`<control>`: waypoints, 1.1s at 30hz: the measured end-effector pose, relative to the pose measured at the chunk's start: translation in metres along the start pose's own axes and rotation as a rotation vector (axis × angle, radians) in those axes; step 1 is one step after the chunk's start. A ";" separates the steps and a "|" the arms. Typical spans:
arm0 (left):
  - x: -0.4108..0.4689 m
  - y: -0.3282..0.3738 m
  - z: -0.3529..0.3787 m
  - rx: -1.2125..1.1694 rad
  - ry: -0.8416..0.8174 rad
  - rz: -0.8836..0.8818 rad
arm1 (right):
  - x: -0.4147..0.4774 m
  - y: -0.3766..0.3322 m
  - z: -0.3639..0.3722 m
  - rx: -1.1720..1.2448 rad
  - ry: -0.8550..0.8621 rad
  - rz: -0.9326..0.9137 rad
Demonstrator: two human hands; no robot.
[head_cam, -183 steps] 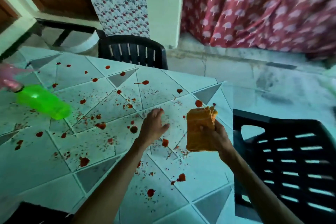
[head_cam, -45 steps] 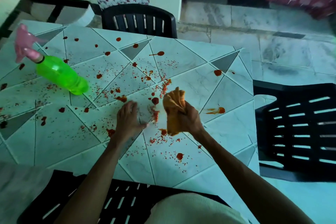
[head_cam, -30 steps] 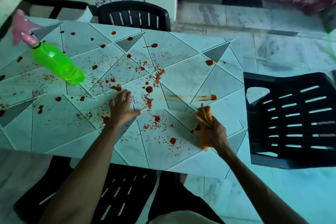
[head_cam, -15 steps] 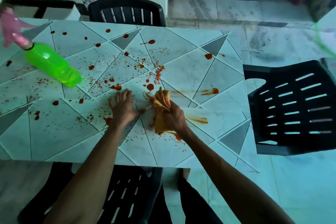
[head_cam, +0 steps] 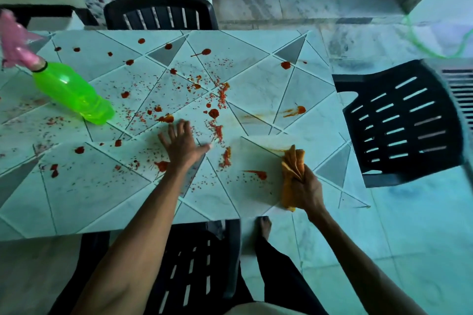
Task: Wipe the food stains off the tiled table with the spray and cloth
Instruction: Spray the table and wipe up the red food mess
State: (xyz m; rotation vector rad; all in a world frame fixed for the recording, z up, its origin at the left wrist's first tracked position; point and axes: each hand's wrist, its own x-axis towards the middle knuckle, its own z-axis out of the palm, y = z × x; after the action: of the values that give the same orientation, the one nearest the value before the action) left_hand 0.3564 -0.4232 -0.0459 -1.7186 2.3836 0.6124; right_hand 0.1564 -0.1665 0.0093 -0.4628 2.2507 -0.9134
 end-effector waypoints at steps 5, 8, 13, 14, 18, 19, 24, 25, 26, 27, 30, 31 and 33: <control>0.001 -0.005 0.002 -0.006 0.005 0.012 | -0.002 -0.033 0.081 0.131 -0.078 -0.025; 0.002 -0.010 0.003 -0.005 0.020 0.048 | -0.003 -0.063 0.123 0.223 -0.118 -0.048; 0.006 -0.017 0.005 -0.031 0.045 0.078 | 0.007 -0.098 0.154 0.302 -0.307 -0.025; 0.006 -0.017 0.005 -0.032 0.047 0.080 | 0.009 -0.103 0.152 0.312 -0.334 -0.026; 0.009 -0.017 0.006 -0.030 0.065 0.076 | 0.030 -0.102 0.120 0.273 -0.339 -0.076; 0.010 -0.017 0.007 -0.030 0.057 0.072 | 0.038 -0.100 0.107 0.247 -0.336 -0.096; 0.011 -0.015 0.005 -0.042 0.052 0.052 | 0.097 -0.106 0.043 0.116 -0.348 -0.191; 0.011 -0.014 0.005 -0.041 0.054 0.045 | 0.110 -0.113 0.031 0.072 -0.345 -0.219; 0.011 -0.013 0.005 -0.034 0.053 0.041 | 0.122 -0.118 0.023 0.029 -0.338 -0.254; 0.010 -0.011 0.004 -0.031 0.046 0.032 | 0.131 -0.124 0.015 -0.014 -0.334 -0.288; 0.007 -0.003 0.002 -0.020 0.030 -0.019 | 0.158 -0.133 0.006 -0.138 -0.297 -0.328; 0.005 -0.001 0.001 -0.010 0.029 -0.031 | 0.164 -0.134 0.006 -0.170 -0.290 -0.324; 0.005 0.004 0.001 -0.004 0.026 -0.048 | 0.171 -0.134 0.013 -0.207 -0.315 -0.316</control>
State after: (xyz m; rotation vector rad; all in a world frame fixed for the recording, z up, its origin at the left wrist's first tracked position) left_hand 0.3513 -0.4259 -0.0472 -1.7905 2.3524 0.5919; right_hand 0.0520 -0.3573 0.0227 -1.0070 2.0194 -0.6995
